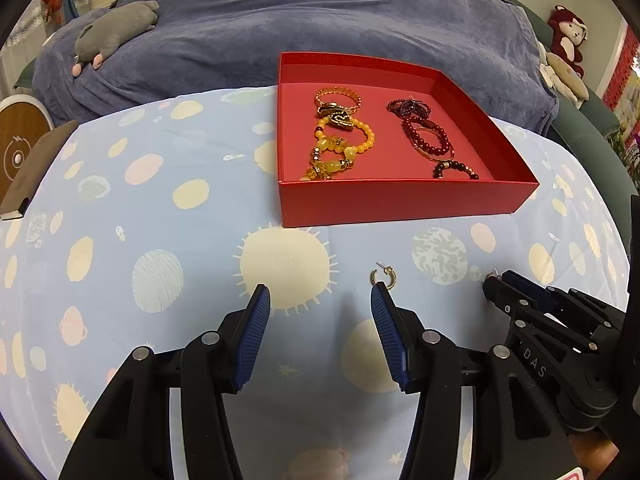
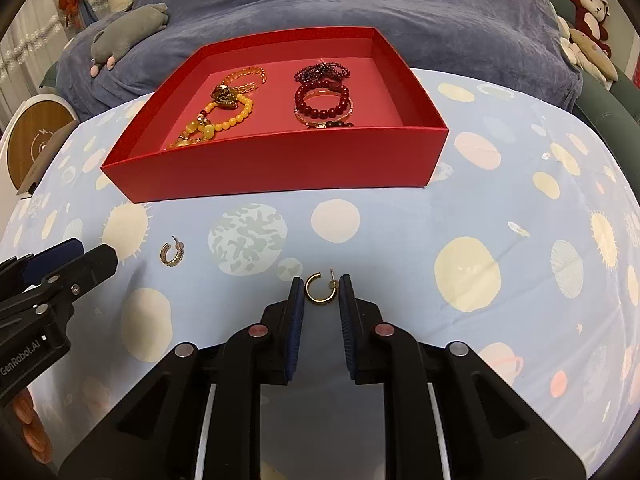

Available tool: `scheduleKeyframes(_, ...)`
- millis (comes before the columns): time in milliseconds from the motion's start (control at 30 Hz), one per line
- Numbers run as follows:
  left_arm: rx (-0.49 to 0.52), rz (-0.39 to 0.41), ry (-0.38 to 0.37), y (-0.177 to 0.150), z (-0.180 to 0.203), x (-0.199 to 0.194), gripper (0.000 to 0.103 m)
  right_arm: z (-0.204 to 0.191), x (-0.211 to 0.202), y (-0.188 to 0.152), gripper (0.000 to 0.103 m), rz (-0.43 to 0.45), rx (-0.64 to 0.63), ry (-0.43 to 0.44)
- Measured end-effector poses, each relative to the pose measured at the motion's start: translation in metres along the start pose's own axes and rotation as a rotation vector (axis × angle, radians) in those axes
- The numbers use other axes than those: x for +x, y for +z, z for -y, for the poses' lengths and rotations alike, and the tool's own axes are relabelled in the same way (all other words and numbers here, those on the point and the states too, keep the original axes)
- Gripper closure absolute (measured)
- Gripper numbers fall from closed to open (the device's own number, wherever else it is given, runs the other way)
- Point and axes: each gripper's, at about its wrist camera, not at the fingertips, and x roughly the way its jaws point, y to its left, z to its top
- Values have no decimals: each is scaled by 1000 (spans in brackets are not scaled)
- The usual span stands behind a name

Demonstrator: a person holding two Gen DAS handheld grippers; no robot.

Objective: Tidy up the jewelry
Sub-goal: 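Move both tools toward the two gold hoop earrings, then grasp a gold hoop earring with left tool while right grasps the other hoop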

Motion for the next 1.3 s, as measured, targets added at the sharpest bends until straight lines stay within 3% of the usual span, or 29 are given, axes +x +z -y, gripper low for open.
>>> scheduleKeyframes(200, 15, 13, -53, 2, 13, 10, 53, 7, -8, 2, 86, 1, 31, 6)
scheduleKeyframes(467, 39, 1, -52, 4, 25, 31, 55, 17, -12, 1, 86, -6, 55, 16)
scheduleKeyframes(733, 77, 23, -9, 2, 27, 36, 88, 18, -12, 0, 86, -10, 56, 23)
scheduleKeyframes(1300, 69, 5, -10, 3, 28, 30, 88, 13, -15, -1, 86, -5, 42, 40)
